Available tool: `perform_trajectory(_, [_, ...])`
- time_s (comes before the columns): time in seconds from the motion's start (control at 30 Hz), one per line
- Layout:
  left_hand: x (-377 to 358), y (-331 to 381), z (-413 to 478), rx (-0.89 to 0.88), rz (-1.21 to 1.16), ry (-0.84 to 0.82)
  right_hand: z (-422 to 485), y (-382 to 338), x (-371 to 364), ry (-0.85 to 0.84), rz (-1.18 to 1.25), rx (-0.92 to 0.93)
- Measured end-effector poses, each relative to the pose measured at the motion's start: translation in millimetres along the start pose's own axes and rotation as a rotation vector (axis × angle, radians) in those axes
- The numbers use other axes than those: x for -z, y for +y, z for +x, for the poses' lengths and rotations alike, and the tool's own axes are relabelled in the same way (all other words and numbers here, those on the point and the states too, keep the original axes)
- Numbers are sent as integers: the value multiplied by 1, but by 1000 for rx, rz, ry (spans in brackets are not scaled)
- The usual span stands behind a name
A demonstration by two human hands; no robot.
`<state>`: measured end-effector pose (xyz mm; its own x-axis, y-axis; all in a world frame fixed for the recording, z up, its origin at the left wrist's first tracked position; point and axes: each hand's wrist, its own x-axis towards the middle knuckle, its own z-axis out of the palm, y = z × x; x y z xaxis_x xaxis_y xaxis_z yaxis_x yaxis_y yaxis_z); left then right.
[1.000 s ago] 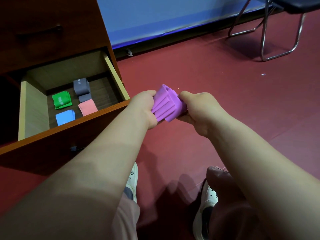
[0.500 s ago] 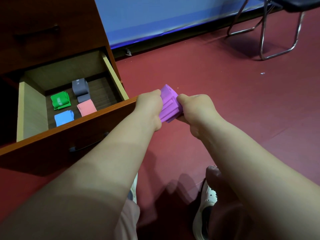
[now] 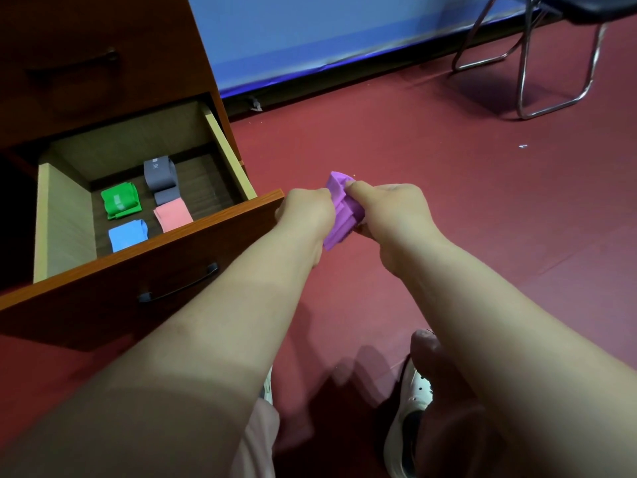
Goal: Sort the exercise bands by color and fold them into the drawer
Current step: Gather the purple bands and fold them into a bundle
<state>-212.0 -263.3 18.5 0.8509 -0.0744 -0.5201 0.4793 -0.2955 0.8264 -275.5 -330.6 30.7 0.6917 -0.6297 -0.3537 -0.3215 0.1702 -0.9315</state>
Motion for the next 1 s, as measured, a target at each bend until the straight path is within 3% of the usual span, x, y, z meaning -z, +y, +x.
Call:
perform_trajectory(0.27, [14, 3, 1, -74, 102, -144, -4, -5, 5, 64, -64, 169])
perform_trajectory(0.53, [15, 11, -4, 91, -294, -252, -1, -10, 12, -97, -47, 159])
perform_trajectory(0.63, [12, 8, -2, 105, -328, -312, -2, -9, 10, -145, -21, 139])
perform_trajectory(0.87, [6, 5, -4, 45, -260, -261, 0, -6, 9, 22, -40, 191])
perform_trajectory(1.0, [3, 5, -5, 5, -280, -242, -4, -10, 4, -48, 31, -6])
